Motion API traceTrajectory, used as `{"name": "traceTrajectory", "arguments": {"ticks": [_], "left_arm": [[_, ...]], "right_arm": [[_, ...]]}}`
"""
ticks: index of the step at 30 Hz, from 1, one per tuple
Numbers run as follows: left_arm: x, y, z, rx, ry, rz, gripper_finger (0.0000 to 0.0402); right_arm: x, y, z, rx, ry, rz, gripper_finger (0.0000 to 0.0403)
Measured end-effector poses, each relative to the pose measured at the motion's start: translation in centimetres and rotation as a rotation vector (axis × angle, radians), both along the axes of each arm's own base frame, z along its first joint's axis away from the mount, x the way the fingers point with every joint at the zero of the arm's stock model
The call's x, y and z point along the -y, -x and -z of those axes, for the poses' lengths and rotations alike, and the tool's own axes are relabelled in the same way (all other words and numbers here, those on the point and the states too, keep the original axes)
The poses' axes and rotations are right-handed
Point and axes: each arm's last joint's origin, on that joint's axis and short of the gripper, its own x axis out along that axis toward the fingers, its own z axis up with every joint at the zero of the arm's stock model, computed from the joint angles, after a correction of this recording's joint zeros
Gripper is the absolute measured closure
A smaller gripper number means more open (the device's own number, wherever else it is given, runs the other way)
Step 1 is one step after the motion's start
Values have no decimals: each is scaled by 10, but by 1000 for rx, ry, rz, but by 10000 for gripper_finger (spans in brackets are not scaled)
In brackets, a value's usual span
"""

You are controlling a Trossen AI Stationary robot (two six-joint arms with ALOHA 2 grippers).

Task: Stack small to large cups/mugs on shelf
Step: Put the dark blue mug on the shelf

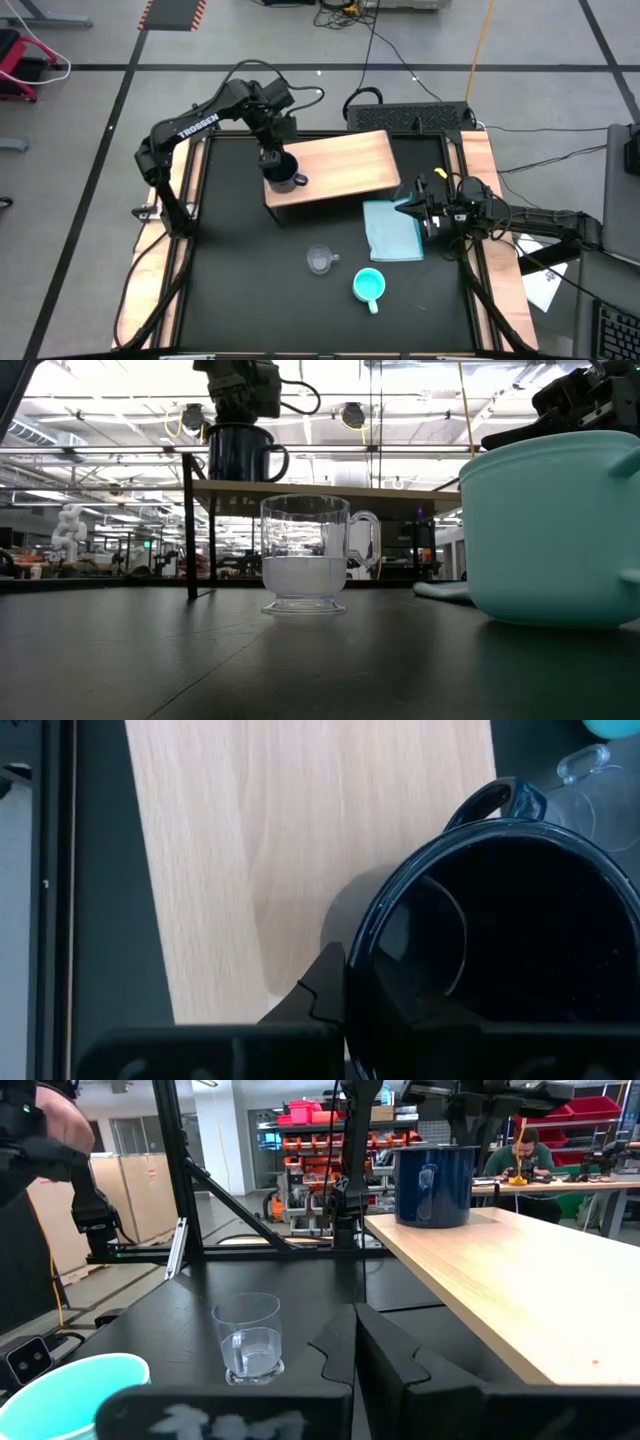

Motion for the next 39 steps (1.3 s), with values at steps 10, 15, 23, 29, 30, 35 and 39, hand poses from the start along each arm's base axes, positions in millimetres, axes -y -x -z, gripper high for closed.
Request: {"name": "traceTrajectory", "arguments": {"ticks": [10,15,23,29,30,35,39], "left_arm": [[-3,-3,5,-5,-3,17,377],[-5,-4,13,-43,-13,23,344],[-3,-4,9,-31,-20,20,312],[-2,-4,7,-21,-7,1,289],[-2,-4,7,-14,1,0,283],[-2,-5,6,8,9,-17,248],[-2,-6,1,29,14,-13,216]], "right_arm": [[0,0,1,-8,-2,0,403],[0,0,1,-8,-2,0,403],[0,0,1,-7,-2,0,403],[0,0,1,-7,-2,0,403],[0,0,1,-8,-2,0,403],[0,0,1,-8,-2,0,403],[0,0,1,-8,-2,0,403]]}}
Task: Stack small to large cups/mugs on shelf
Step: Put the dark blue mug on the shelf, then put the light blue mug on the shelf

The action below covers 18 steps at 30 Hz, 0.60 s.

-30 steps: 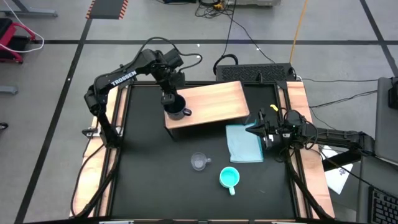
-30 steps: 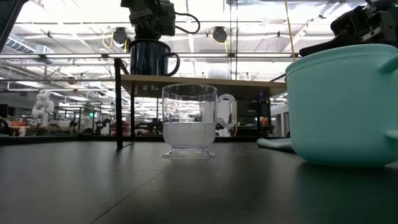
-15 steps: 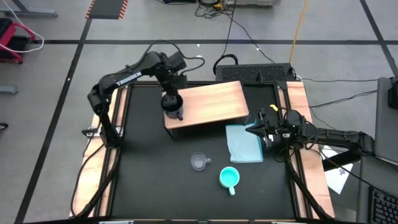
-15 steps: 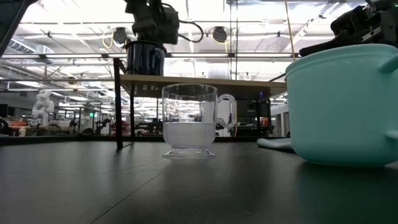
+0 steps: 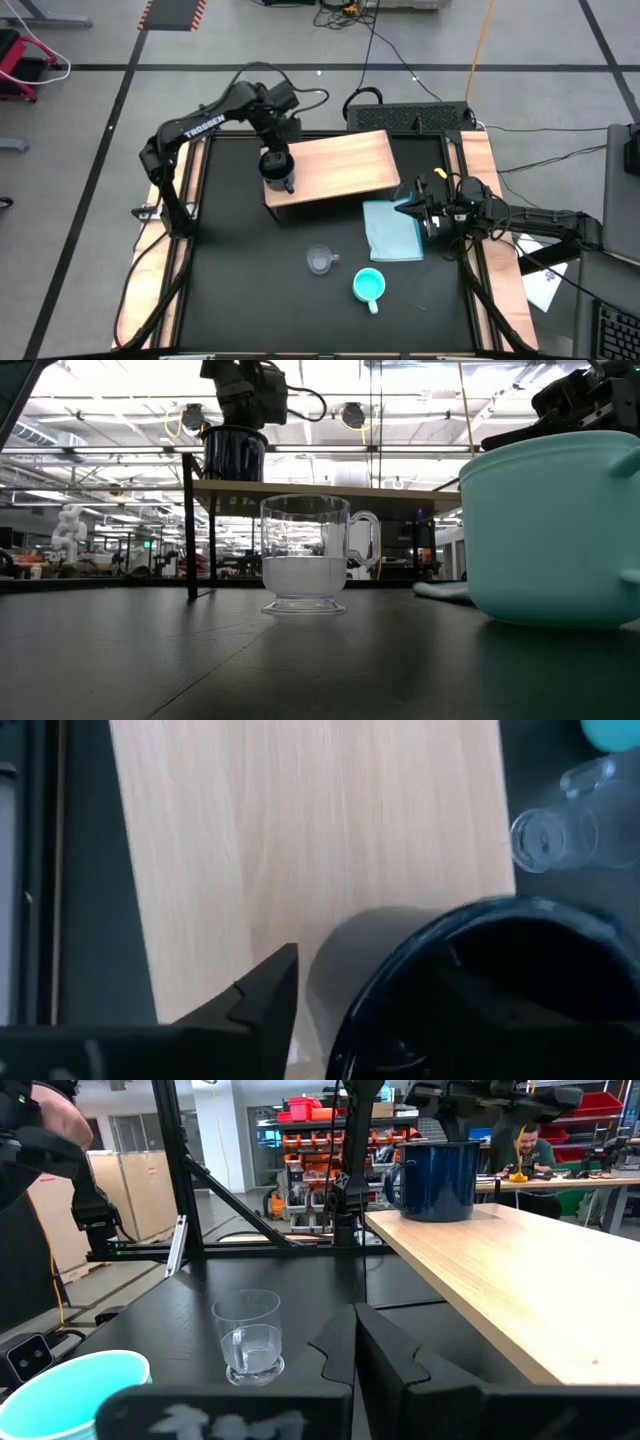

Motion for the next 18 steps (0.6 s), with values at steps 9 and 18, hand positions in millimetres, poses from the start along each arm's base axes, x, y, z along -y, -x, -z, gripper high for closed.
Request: {"name": "traceTrajectory", "arguments": {"ticks": [9,18], "left_arm": [[3,5,-49,97,-91,-21,175],[20,24,-94,123,-110,-37,188]], "right_arm": [[0,0,0,0,0,0,403],[0,0,0,0,0,0,403]]}}
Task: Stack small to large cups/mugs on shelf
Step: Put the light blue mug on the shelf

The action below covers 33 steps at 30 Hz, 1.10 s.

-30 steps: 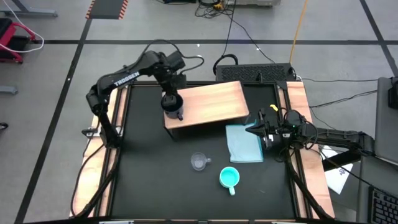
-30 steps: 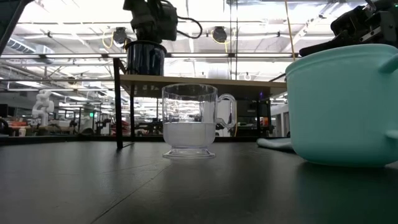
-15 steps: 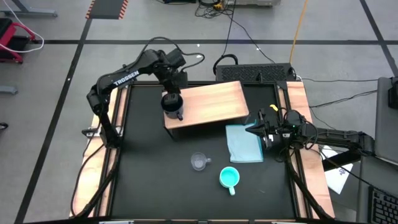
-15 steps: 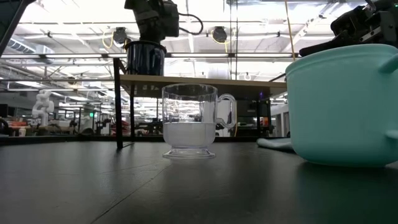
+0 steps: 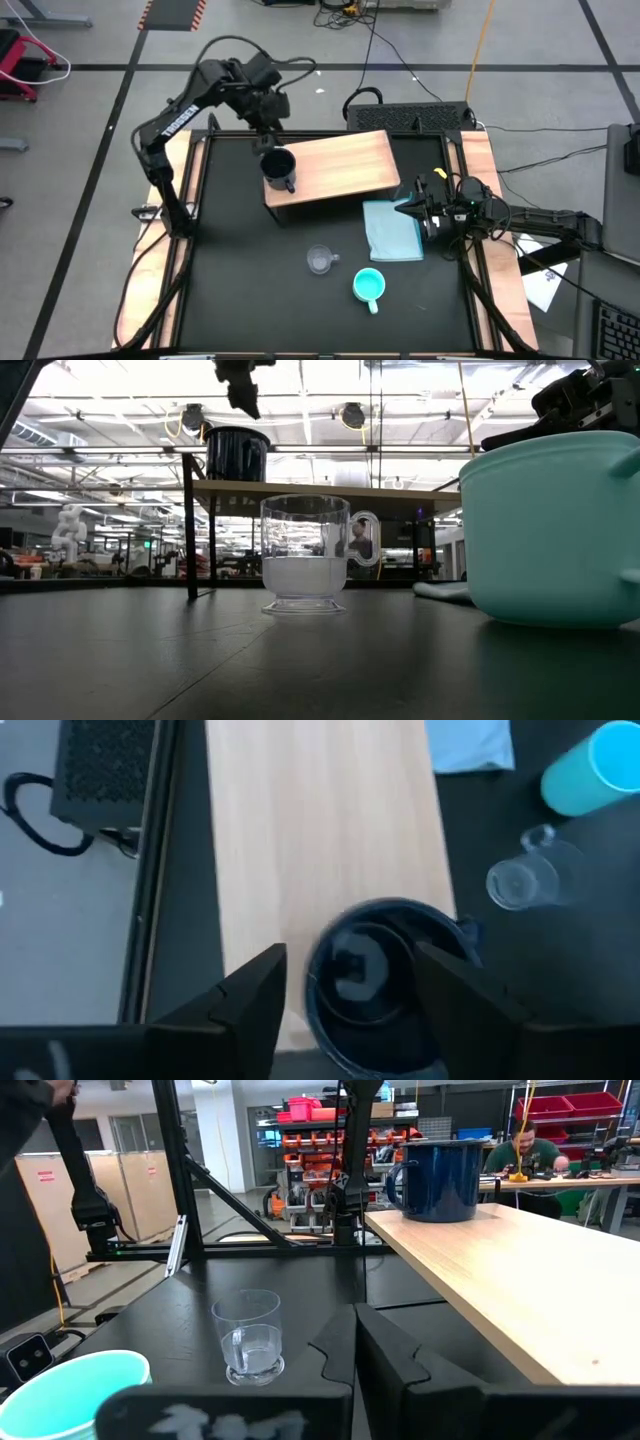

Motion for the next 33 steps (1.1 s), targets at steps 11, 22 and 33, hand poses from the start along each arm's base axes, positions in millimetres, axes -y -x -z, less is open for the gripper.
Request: {"name": "traceTrajectory", "arguments": {"ticks": [11,22,33], "left_arm": [[56,32,-6,-10,-83,175,390],[111,96,27,250,-149,107,400],[161,98,108,425,-134,156,401]], "right_arm": [[0,0,0,-3,-26,-1,403],[0,0,0,-3,-26,-1,403],[0,0,1,-10,-28,-1,403]]}}
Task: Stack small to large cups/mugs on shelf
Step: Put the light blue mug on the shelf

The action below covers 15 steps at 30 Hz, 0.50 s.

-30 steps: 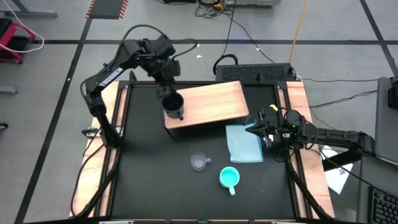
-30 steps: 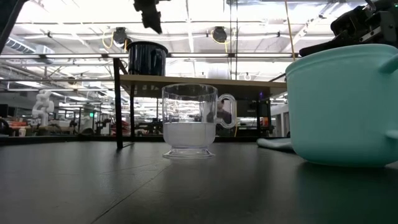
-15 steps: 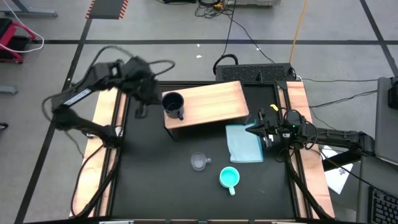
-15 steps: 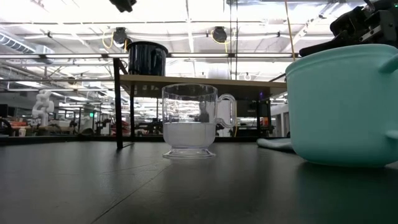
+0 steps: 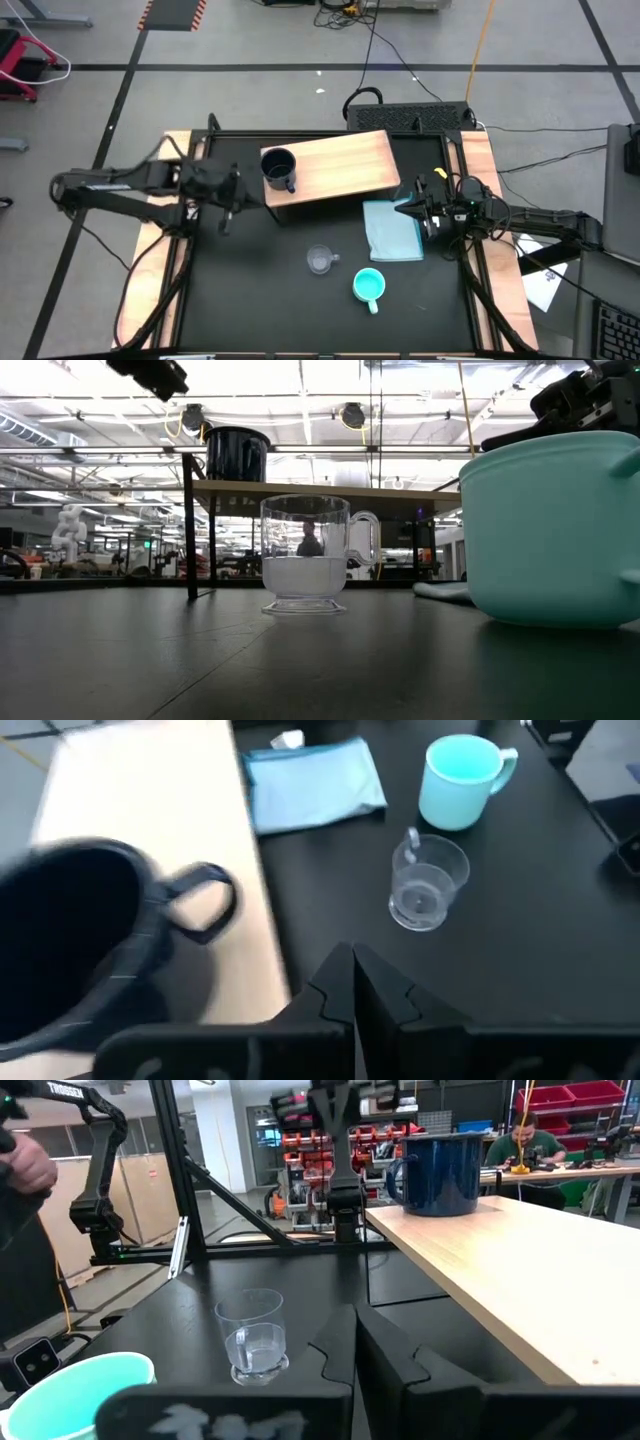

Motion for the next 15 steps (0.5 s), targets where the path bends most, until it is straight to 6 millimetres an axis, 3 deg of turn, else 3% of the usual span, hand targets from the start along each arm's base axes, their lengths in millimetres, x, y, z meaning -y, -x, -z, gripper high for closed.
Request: {"name": "traceTrajectory", "arguments": {"ticks": [9,15], "left_arm": [[30,-15,52,137,-21,63,401],[49,-12,78,204,-50,81,401]], "right_arm": [[0,0,1,-8,-2,0,403],[0,0,1,-11,-4,0,403]]}}
